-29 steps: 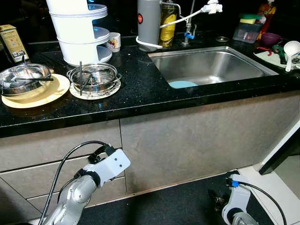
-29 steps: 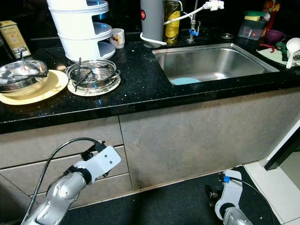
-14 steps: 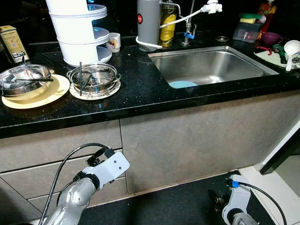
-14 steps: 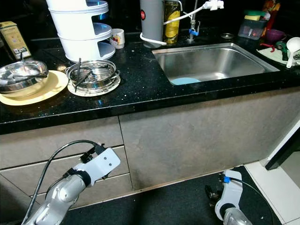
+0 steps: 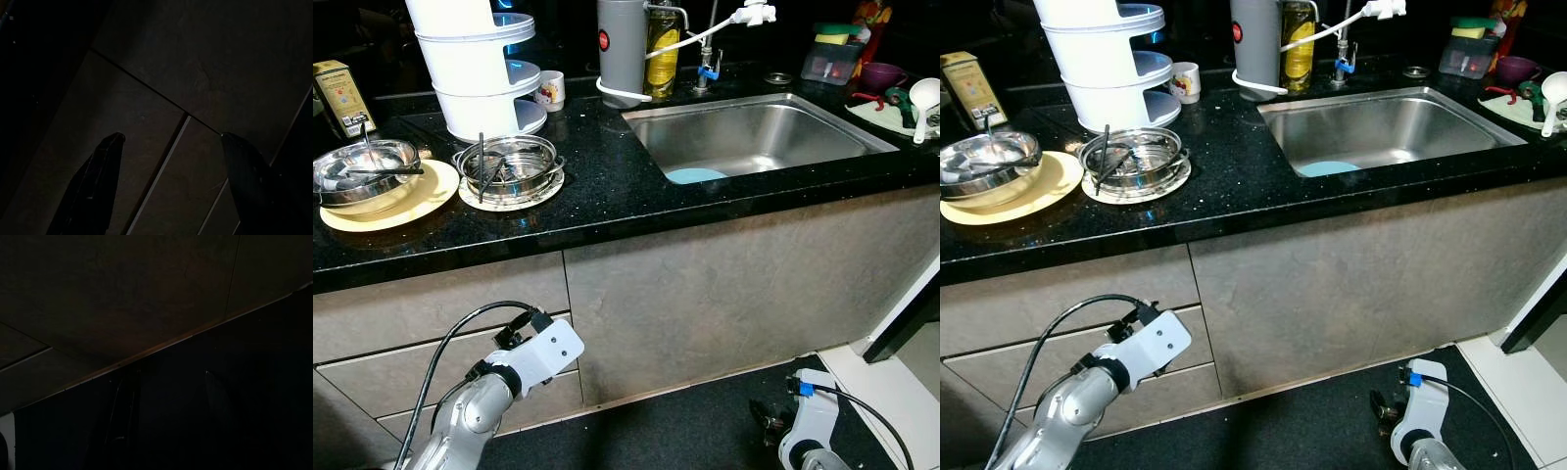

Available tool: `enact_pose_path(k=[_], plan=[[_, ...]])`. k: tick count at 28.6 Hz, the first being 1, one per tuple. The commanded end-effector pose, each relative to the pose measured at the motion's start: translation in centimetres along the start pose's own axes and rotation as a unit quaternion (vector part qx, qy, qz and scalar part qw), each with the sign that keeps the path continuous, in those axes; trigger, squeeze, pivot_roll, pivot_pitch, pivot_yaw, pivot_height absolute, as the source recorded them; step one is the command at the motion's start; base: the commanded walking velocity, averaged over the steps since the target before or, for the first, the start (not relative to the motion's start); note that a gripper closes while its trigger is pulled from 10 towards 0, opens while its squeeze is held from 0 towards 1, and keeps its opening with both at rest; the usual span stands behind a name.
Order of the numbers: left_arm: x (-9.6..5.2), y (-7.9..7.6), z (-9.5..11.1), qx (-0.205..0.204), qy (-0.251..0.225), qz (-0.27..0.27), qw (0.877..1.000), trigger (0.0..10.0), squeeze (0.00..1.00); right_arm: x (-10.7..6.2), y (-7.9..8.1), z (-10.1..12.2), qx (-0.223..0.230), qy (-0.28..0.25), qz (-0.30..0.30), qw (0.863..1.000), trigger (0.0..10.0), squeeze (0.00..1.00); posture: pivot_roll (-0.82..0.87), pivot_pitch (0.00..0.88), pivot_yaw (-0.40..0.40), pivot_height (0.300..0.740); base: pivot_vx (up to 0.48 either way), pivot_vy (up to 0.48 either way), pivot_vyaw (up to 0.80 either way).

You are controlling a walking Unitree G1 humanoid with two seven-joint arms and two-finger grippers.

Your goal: Kitchen organization

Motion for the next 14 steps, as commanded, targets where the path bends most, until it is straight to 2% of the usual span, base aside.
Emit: enact_pose_path(k=[1,14], plan=[[-0.21,0.02,-0.15,0.005,0.002,-0.004,1.0,10.0,0.0,0.03,0.18,0.17,-0.004,-0.003,0.004,1.0,10.0,0.0,0.01,0.0,0.002,0.74,0.0,0.0,0.0],[-0.1,-0.18,0.03,0.004,0.0,-0.006,1.0,10.0,0.0,0.03,-0.04,0.27,-0.004,-0.003,0.002,1.0,10.0,0.0,0.01,0.0,-0.009,0.74,0.0,0.0,0.0]])
Point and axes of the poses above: a point about 5 cm out from each wrist's last joint towards the gripper, its own x axis pointing out of the wrist towards the gripper, its own z axis along the axis of the wrist's last joint, y = z × x, the point moved 4 cm from there along x, pointing out of the wrist towards the gripper, and after that the axes turned 12 degrees about -x, right-handed, at the moved point
